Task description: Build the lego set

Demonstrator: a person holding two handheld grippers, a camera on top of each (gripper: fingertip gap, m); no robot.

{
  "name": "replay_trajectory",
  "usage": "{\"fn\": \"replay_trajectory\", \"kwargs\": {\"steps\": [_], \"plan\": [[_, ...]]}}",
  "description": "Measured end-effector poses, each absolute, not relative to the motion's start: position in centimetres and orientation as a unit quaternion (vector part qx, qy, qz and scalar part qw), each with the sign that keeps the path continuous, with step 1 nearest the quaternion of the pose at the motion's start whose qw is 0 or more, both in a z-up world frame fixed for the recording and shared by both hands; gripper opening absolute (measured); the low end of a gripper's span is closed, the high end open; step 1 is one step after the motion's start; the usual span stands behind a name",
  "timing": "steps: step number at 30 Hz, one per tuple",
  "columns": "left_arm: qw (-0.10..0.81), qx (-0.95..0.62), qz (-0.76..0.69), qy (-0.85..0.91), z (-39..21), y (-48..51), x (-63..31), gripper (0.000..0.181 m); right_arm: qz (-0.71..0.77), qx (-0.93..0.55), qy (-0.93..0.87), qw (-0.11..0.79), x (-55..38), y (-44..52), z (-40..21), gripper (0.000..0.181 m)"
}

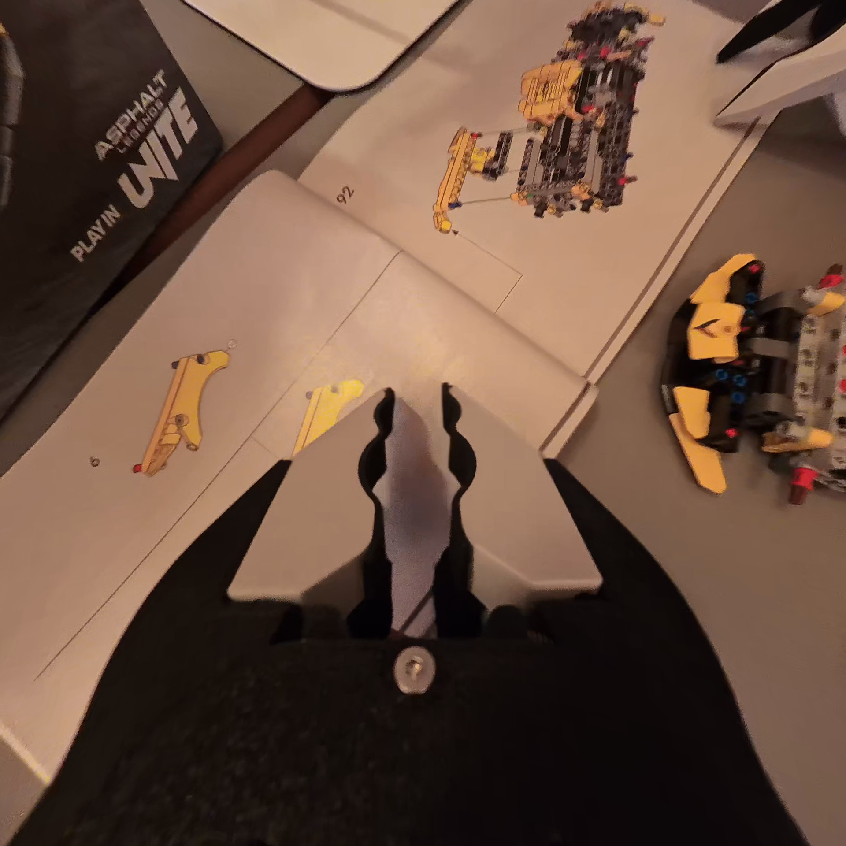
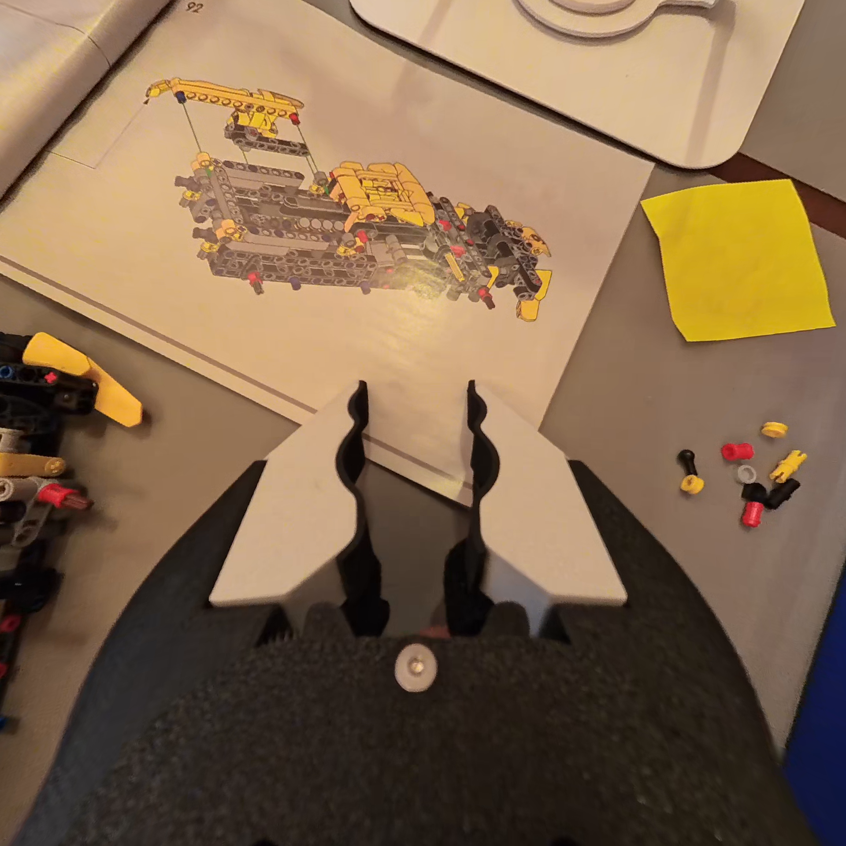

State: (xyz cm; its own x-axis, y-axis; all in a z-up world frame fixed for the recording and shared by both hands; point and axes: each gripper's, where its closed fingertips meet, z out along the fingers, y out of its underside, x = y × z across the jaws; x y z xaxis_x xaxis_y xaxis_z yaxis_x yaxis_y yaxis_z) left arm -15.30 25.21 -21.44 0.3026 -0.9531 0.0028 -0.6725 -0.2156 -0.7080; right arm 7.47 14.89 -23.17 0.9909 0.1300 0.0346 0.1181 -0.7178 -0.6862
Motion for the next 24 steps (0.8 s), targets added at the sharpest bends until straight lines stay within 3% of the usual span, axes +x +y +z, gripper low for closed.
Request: {"fn": "replay_trajectory", "kwargs": {"steps": [3, 7, 13, 17, 24], "plan": [[0.326, -0.739, -0.263, 0.528, -18.6, 23.3, -16.1, 0.029, 0.015, -0.925, -0.070, 0.374, 7.0, 14.3, -21.5, 0.053], [0.330, -0.698, -0.356, 0.526, -14.6, 15.4, -17.7, 0.033, 0.099, -0.880, -0.083, 0.458, 2.6, 10.5, -15.2, 0.051], [0.292, -0.718, -0.351, 0.525, -17.3, 3.3, -20.5, 0.065, 0.201, -0.858, -0.101, 0.461, -4.4, 1.3, -14.5, 0.050], [0.325, -0.758, -0.264, 0.500, -18.8, 1.0, -21.4, 0.071, 0.235, -0.845, -0.073, 0.475, -5.9, -2.8, -14.2, 0.048], [0.275, -0.822, -0.212, 0.452, -20.7, -0.2, -20.9, 0.071, 0.254, -0.817, -0.050, 0.515, -7.5, -6.4, -12.4, 0.049]]}}
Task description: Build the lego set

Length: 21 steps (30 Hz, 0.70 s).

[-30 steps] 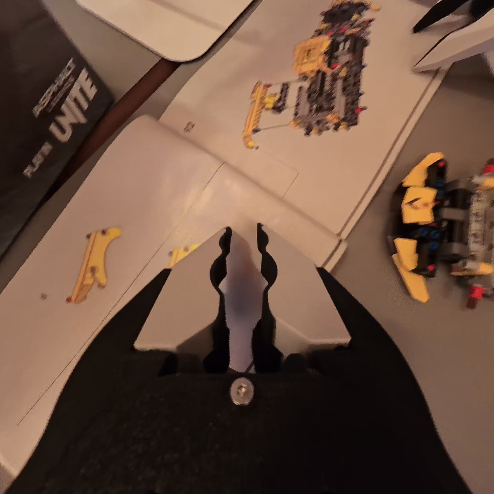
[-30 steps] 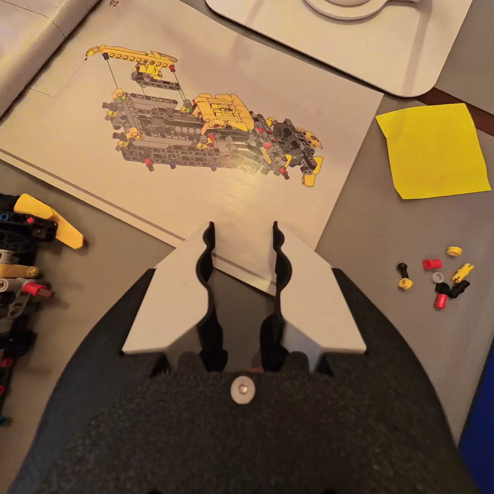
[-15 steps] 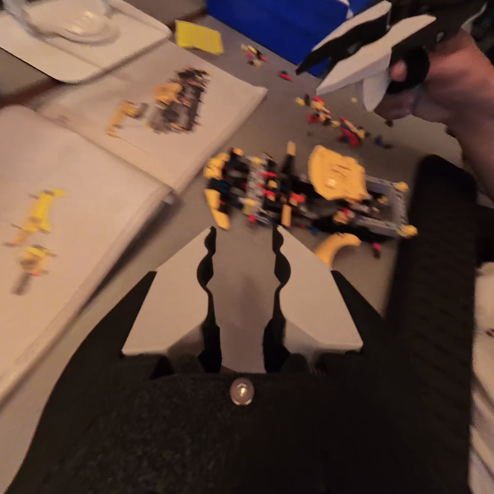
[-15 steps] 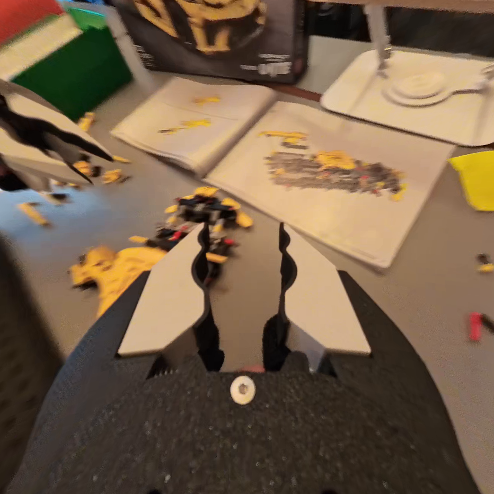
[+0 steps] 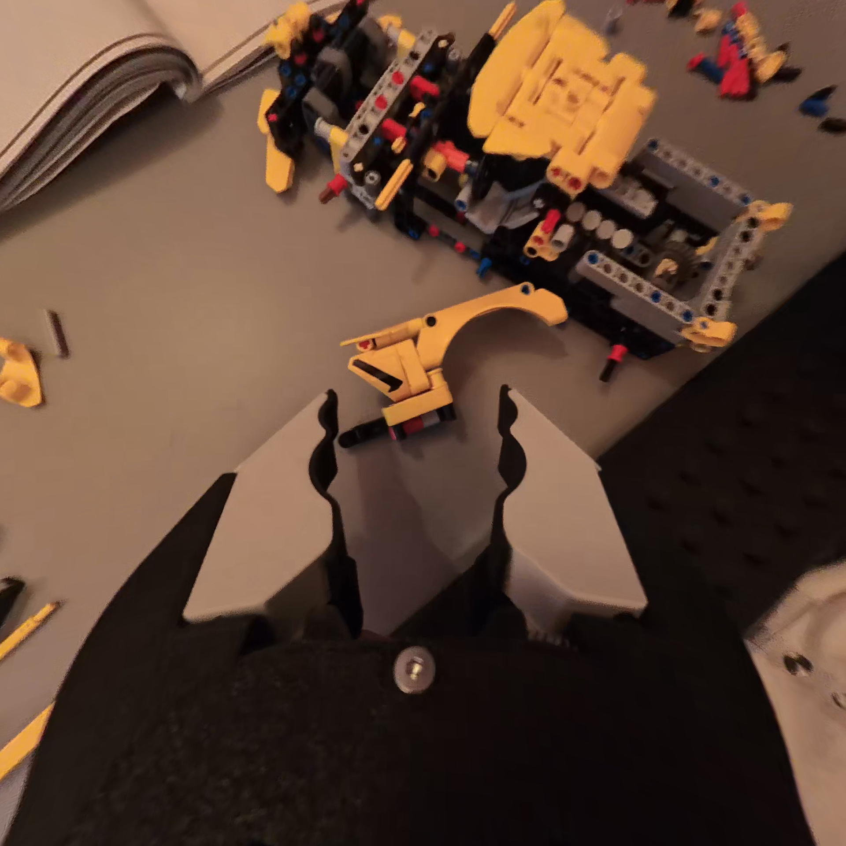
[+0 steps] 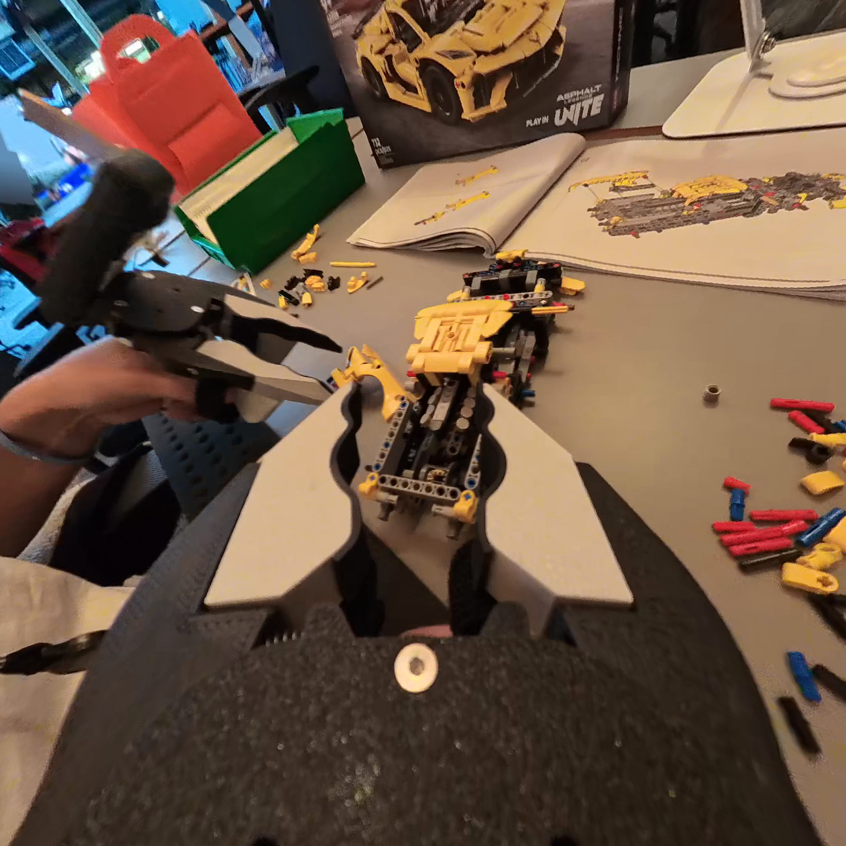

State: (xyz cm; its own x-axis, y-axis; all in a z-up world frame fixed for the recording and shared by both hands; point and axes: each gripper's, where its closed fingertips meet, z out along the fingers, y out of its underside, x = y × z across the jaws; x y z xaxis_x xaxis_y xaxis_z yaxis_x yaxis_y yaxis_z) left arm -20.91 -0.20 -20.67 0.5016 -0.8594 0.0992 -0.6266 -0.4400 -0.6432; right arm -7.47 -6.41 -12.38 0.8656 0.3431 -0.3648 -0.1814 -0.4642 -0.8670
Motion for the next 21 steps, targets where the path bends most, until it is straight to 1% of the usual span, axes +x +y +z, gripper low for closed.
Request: {"fn": "replay_trajectory", "kwargs": {"steps": [2, 3, 5, 6, 11, 16, 19, 21], "plan": [[0.269, -0.831, -0.188, 0.448, -21.4, 0.0, -21.0, 0.069, 0.258, -0.807, -0.044, 0.529, -7.8, -7.1, -11.8, 0.048], [0.265, -0.834, -0.181, 0.449, -21.7, 0.0, -21.0, 0.061, 0.260, -0.804, -0.045, 0.532, -8.0, -7.3, -11.7, 0.048], [0.271, -0.831, -0.157, 0.459, -22.1, 0.2, -21.1, 0.036, 0.263, -0.807, -0.052, 0.527, -8.3, -7.8, -11.8, 0.048], [0.274, -0.827, -0.147, 0.468, -22.1, 0.2, -21.1, 0.033, 0.260, -0.809, -0.056, 0.524, -8.3, -7.9, -12.0, 0.048], [0.313, -0.796, -0.152, 0.495, -20.7, 0.5, -20.8, 0.033, 0.263, -0.805, -0.058, 0.528, -8.3, -8.0, -12.1, 0.047], [0.396, -0.741, -0.273, 0.468, -16.1, 1.1, -20.6, 0.033, 0.295, -0.807, -0.091, 0.503, -10.7, -8.0, -12.8, 0.049], [0.459, -0.682, -0.366, 0.436, -12.2, 1.1, -20.6, 0.033, 0.292, -0.801, -0.108, 0.512, -11.5, -8.1, -12.3, 0.051], [0.497, -0.644, -0.383, 0.437, -11.0, 1.1, -20.6, 0.033, 0.327, -0.779, -0.102, 0.525, -12.5, -8.2, -10.7, 0.054]]}}
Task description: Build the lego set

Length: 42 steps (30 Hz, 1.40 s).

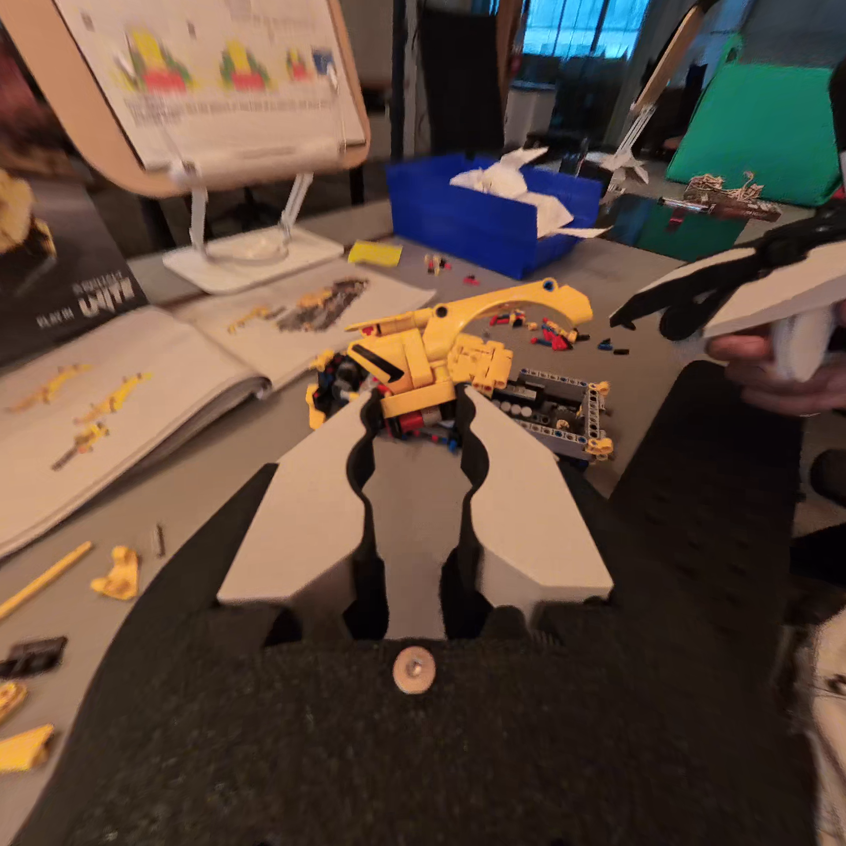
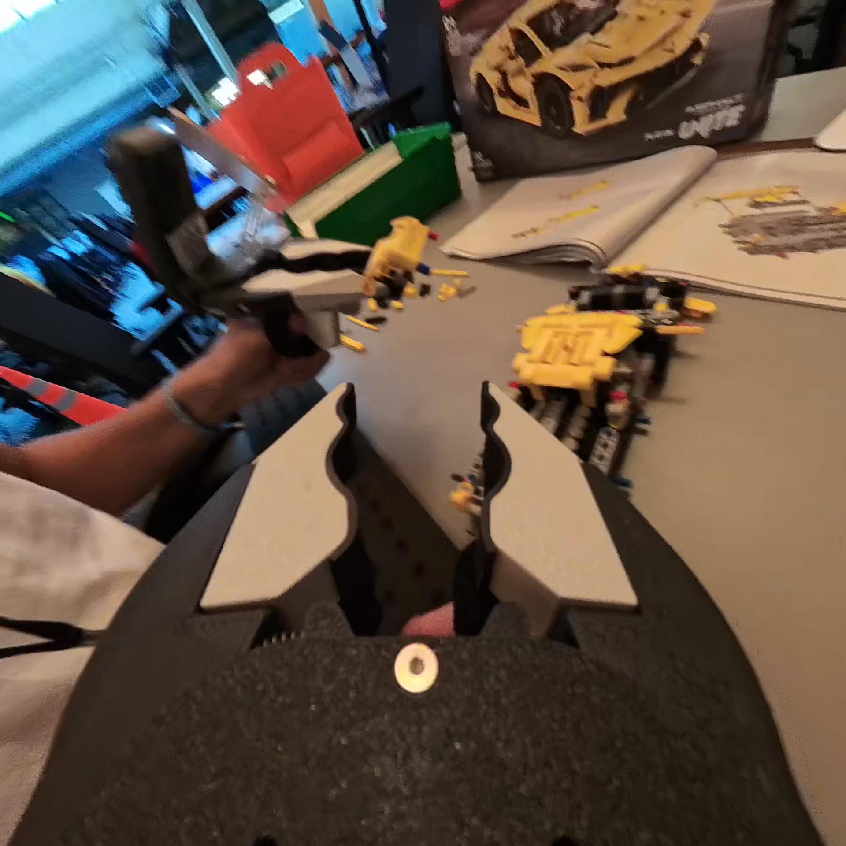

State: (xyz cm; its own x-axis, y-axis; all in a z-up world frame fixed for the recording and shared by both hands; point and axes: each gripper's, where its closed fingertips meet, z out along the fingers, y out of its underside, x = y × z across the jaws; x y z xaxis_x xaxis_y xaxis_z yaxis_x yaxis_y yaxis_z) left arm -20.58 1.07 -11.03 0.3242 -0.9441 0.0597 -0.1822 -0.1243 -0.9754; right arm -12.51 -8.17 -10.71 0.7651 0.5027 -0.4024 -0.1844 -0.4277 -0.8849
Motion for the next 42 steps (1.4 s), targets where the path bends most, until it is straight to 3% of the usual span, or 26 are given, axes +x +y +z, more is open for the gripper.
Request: {"fn": "replay_trajectory", "kwargs": {"steps": [5, 11, 17, 21, 24, 42], "plan": [[0.570, -0.560, -0.337, 0.498, -10.2, 0.6, -19.7, 0.033, 0.368, -0.748, -0.077, 0.547, -14.6, -7.3, -7.9, 0.070], [0.598, -0.456, -0.266, 0.604, -10.6, -1.7, -17.6, 0.033, 0.299, -0.795, -0.105, 0.517, -15.0, -5.5, -10.2, 0.061], [0.603, -0.371, -0.224, 0.670, -11.4, -4.0, -16.3, 0.033, 0.332, -0.809, -0.119, 0.471, -16.0, -4.9, -11.1, 0.039], [0.606, -0.339, -0.203, 0.691, -12.0, -5.1, -15.7, 0.033, 0.333, -0.813, -0.115, 0.463, -16.2, -4.5, -11.4, 0.038], [0.608, -0.340, -0.181, 0.694, -12.5, -5.2, -15.3, 0.033, 0.304, -0.830, -0.118, 0.453, -16.1, -4.3, -12.3, 0.025], [0.570, -0.465, -0.166, 0.657, -16.2, -3.8, -16.3, 0.036, 0.175, -0.885, -0.103, 0.420, -14.4, -3.7, -14.0, 0.024]]}}
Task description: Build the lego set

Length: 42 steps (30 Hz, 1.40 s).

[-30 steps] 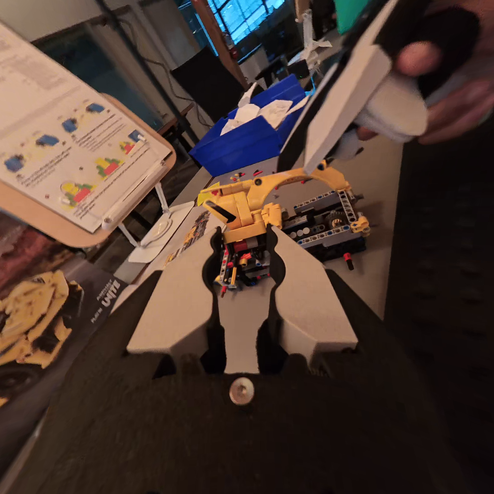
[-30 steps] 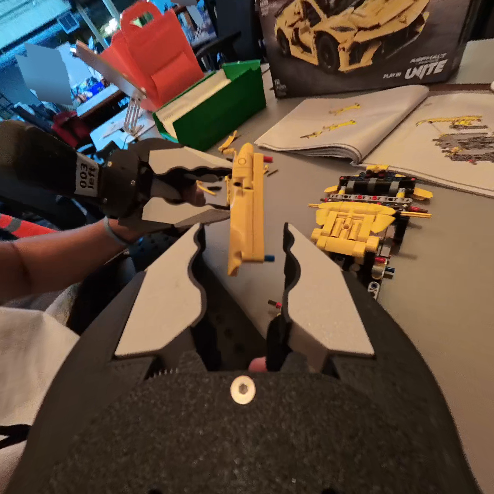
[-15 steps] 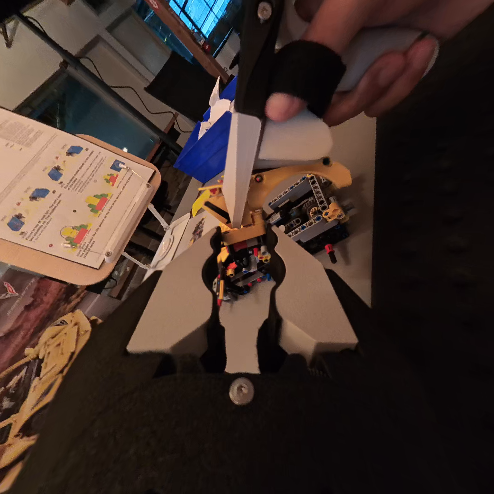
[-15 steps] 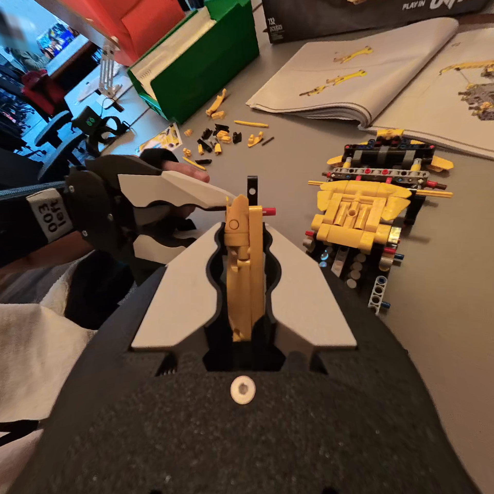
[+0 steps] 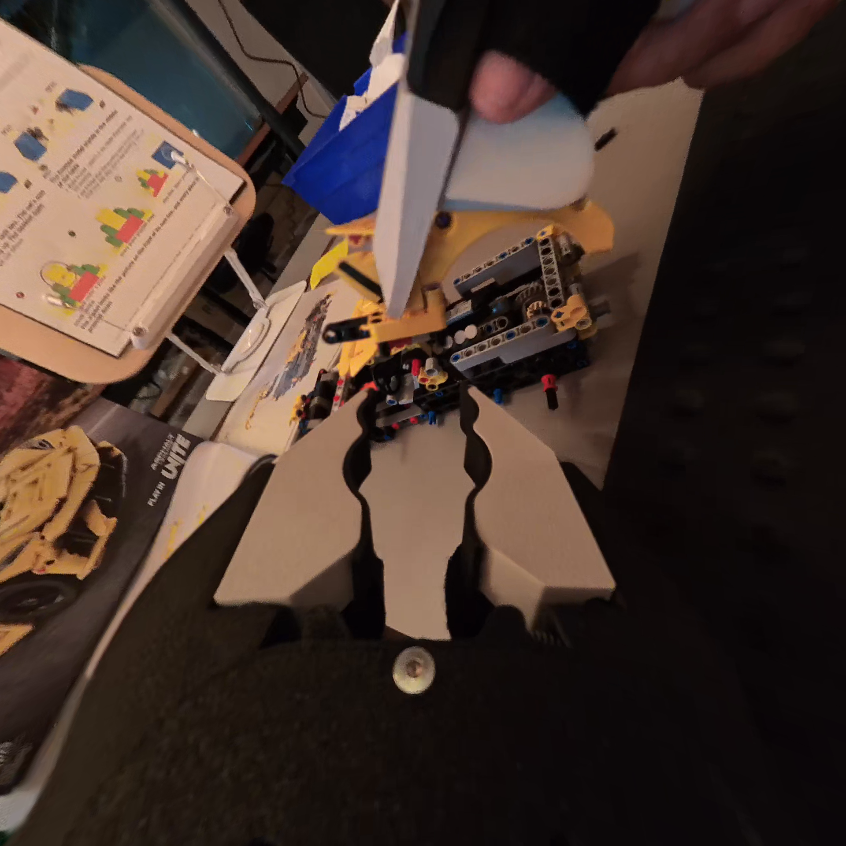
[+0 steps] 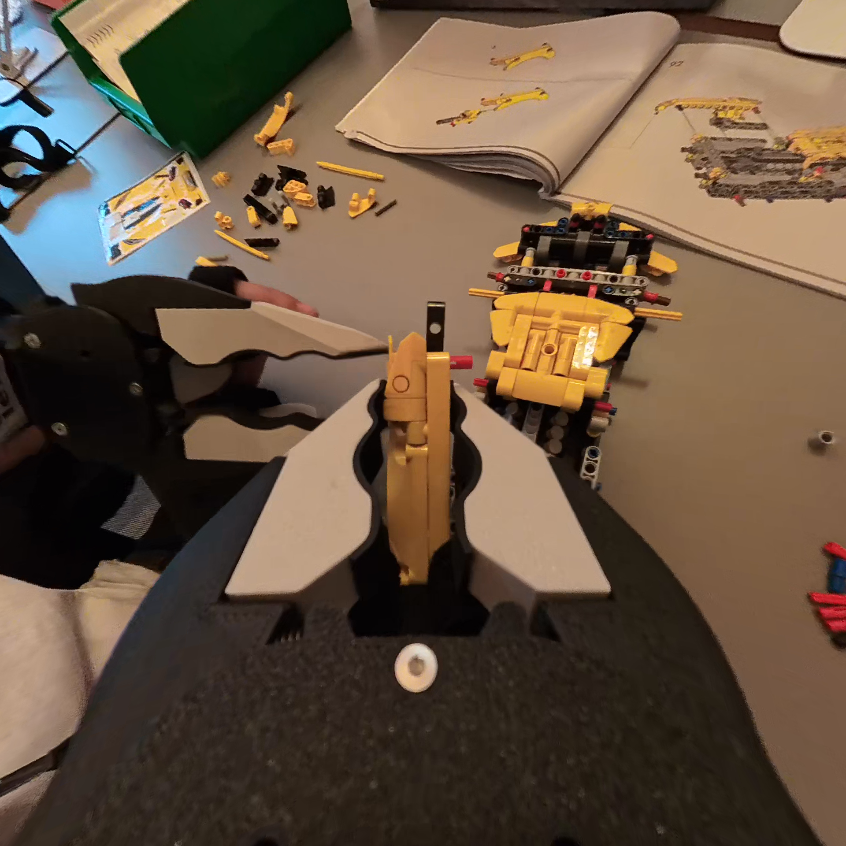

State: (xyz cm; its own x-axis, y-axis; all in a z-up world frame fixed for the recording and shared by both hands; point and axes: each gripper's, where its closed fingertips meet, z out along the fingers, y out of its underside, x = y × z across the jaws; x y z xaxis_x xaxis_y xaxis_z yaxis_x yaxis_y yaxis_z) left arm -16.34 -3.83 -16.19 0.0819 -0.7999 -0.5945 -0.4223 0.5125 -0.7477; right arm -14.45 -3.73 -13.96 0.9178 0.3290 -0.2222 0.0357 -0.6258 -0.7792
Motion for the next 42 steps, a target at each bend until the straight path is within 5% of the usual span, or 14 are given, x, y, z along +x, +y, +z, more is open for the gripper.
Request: {"fn": "replay_trajectory", "kwargs": {"steps": [15, 26, 33, 42], "plan": [[0.300, -0.573, -0.519, 0.560, -12.5, -5.3, -17.6, 0.032, 0.152, -0.908, -0.134, 0.367, -16.0, -3.8, -17.0, 0.025], [0.242, -0.620, -0.555, 0.498, -12.9, -4.3, -15.8, 0.031, 0.087, -0.899, -0.146, 0.404, -16.1, -3.1, -16.6, 0.025], [0.189, -0.652, -0.605, 0.416, -12.7, -4.1, -15.9, 0.007, 0.050, -0.886, -0.169, 0.429, -16.7, -3.1, -16.3, 0.025], [0.070, -0.637, -0.667, 0.379, -12.4, -4.5, -16.7, 0.006, 0.080, -0.866, -0.158, 0.467, -17.4, -4.5, -15.2, 0.028]]}}
